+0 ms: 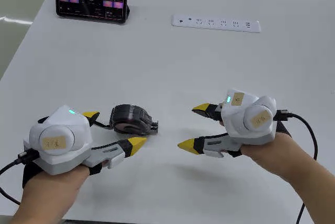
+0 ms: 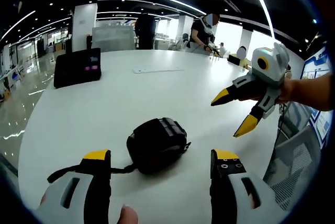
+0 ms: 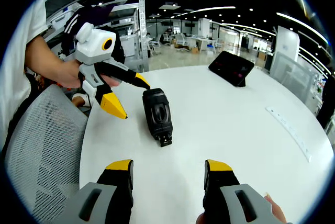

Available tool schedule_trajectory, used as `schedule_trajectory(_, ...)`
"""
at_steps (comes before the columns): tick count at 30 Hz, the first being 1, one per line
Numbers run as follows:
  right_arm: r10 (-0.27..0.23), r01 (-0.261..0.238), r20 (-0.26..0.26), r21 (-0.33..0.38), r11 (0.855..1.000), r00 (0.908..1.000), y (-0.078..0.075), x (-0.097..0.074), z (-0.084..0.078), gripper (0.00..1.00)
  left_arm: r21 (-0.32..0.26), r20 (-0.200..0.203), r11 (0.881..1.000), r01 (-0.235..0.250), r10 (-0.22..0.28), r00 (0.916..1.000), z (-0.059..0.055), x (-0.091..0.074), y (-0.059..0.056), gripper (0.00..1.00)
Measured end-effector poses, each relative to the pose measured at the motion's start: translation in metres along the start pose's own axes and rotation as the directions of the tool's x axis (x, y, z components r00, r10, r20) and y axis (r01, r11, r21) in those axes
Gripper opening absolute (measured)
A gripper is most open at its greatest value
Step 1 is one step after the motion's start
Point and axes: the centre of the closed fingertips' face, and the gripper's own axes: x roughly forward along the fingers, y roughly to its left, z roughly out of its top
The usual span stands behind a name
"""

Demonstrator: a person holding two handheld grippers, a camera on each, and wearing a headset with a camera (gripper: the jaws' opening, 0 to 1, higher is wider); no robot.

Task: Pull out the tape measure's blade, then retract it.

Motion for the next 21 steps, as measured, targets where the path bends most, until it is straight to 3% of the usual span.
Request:
schedule_trajectory(12, -0.042, 0.042, 0.005, 0.038, 0.998, 0.9991, 0.002, -0.023, -0.008, 0.6, 0.108, -0.023, 0.994, 0.034, -0.032, 0.9992, -0.002, -0.016, -0.002, 0.8)
schedule_trajectory(21, -0.067, 0.066, 0.018, 0.057, 0.996, 0.9976, 0.004, -0.039, -0.01, 0.66, 0.132, -0.039, 0.989, 0.067, -0.062, 0.9973, -0.006, -0.026, -0.004, 0.86)
